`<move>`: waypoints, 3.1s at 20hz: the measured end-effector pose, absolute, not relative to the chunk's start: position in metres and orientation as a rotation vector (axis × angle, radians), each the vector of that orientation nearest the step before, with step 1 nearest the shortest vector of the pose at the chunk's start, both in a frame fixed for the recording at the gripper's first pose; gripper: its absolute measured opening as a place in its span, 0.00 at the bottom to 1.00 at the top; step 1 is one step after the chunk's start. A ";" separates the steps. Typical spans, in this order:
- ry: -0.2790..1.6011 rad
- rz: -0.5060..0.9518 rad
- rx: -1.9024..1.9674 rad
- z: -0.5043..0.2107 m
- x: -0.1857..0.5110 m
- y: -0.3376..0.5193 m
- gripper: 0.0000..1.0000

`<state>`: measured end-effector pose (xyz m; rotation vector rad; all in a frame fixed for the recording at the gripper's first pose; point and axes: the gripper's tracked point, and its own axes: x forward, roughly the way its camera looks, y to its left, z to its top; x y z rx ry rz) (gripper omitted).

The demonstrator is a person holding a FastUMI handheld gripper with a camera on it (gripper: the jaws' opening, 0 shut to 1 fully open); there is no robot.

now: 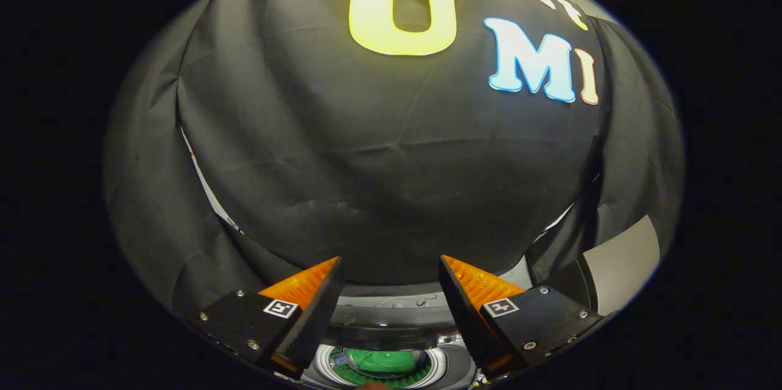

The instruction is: Put the clothes into the washing machine and then close the washing machine lid.

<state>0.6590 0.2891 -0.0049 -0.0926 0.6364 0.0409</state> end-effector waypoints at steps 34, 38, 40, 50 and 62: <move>0.680 0.035 -0.073 -0.058 0.587 0.294 0.94; 0.676 0.031 -0.071 -0.066 0.566 0.293 0.94; 0.680 0.033 -0.072 -0.070 0.554 0.293 0.94; 0.684 0.027 -0.059 -0.122 0.462 0.282 0.94; 0.621 0.043 -0.092 -0.103 0.461 0.276 0.94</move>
